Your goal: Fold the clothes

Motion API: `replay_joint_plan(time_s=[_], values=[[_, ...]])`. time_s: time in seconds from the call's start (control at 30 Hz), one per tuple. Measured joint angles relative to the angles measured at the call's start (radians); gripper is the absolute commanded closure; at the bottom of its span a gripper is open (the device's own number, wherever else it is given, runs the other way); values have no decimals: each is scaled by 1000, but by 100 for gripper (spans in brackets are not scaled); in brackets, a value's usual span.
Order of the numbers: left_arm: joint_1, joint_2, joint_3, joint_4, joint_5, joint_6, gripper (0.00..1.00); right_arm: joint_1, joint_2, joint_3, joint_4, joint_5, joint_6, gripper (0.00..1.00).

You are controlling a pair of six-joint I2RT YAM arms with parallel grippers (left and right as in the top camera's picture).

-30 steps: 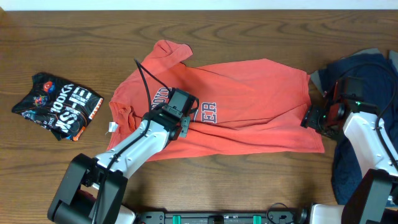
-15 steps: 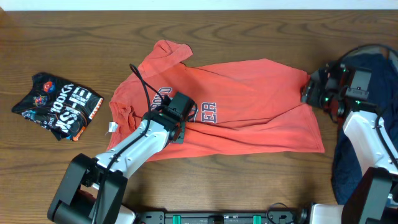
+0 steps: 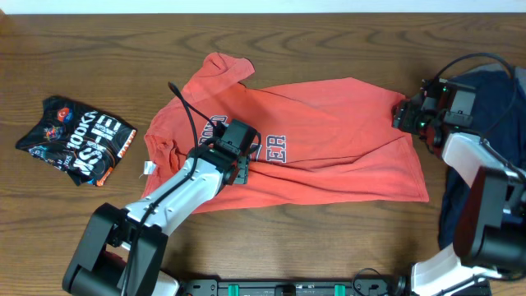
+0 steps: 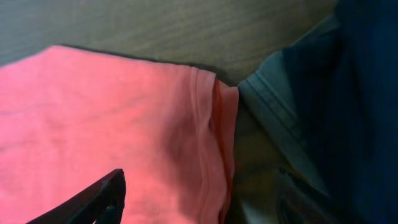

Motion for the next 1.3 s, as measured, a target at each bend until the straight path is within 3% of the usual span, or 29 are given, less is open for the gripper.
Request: replay_joint_plan(time_s=[0.3, 0.47, 0.53, 0.63, 0.93, 1.03, 1.3], values=[[16, -11, 32, 0, 0, 0, 25, 14, 186, 194, -35, -27, 15, 27], [105, -11, 105, 0, 59, 5, 25, 29, 256, 311, -120, -49, 20, 30], [166, -11, 148, 2, 102, 15, 25, 35, 274, 343, -156, -52, 21, 37], [252, -11, 209, 26, 149, 46, 25, 35, 286, 371, -192, -57, 35, 69], [383, 93, 437, 101, 208, 169, 21, 36, 286, 379, -281, -66, 79, 87], [383, 207, 512, 100, 214, 221, 21, 36, 286, 382, -306, -70, 86, 87], [372, 450, 611, 147, 225, 345, 20, 37, 286, 396, -356, -86, 90, 75]])
